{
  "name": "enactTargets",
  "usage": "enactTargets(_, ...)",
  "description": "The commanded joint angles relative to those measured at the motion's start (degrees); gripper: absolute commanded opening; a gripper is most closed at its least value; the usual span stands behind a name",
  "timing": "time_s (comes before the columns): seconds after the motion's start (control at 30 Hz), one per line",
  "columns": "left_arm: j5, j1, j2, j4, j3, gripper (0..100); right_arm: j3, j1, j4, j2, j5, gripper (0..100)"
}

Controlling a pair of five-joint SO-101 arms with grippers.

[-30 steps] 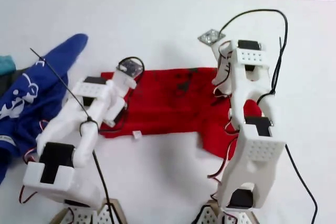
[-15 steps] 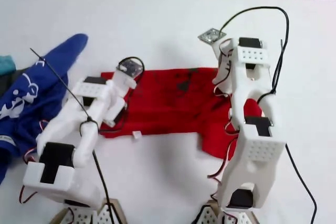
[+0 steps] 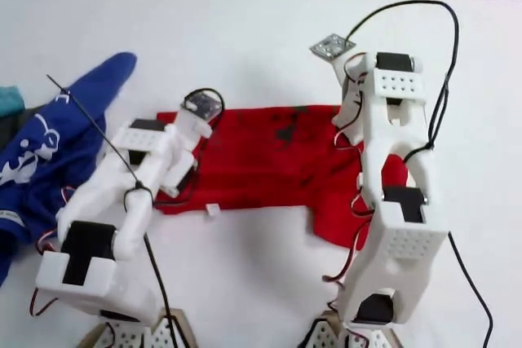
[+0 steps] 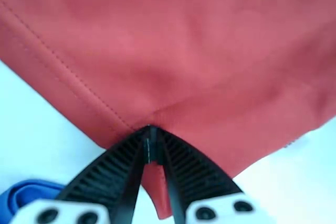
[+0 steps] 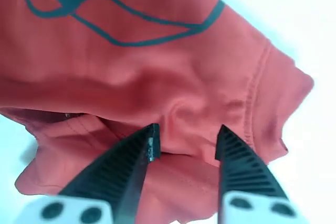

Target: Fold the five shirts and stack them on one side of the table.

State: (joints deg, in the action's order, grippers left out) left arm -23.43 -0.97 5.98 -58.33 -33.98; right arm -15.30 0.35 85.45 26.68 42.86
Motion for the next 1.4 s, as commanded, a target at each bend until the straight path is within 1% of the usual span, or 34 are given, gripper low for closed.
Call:
enactTargets(0.0, -0.53, -0.44, 0.35, 2.11, 1.01, 3, -1.05, 0.40, -0.40, 1.01, 1.23, 19.1)
enactTargets(0.17, -0.53, -0.44, 0.35, 2.11, 1.01, 3, -1.32, 1.45, 3.82, 1.63, 8.70, 19.1)
enactTargets(0.3, -0.53, -0.26, 0.35, 2.11, 1.01, 3, -1.32, 4.79, 8.84, 1.71, 13.98, 19.1)
enactTargets(0.47, -0.53, -0.18, 0.35, 2.11, 1.10, 3, -1.23, 11.38, 10.51, 1.63, 15.12, 19.0)
enactTargets(0.57, -0.53, -0.18, 0.35, 2.11, 1.19, 3, -0.44, 13.58, 10.59, 0.31, 15.12, 19.0)
enactTargets(0.67, -0.53, -0.09, 0.35, 2.11, 1.19, 3, 4.84, 14.37, 10.68, -2.77, 15.21, 19.0)
enactTargets(0.8, -0.53, -0.09, 0.35, 2.11, 1.19, 3, 17.49, 12.88, 10.15, -10.15, 17.49, 18.7)
enactTargets(0.93, -0.53, -0.09, 0.35, 2.11, 1.19, 3, 28.92, 11.74, 6.73, -21.32, 17.93, 13.5)
enactTargets(1.1, -0.53, -0.09, 0.35, 2.11, 1.19, 3, 31.12, 11.74, 1.63, -35.82, 16.79, 12.3)
enactTargets(1.23, -0.53, -0.09, 0.35, 2.11, 1.19, 3, 31.47, 4.88, -0.92, -38.11, 8.79, 12.3)
enactTargets(1.37, -0.53, -0.09, 0.35, 2.11, 1.19, 3, 34.37, -2.95, -7.60, -33.10, 7.74, 12.2)
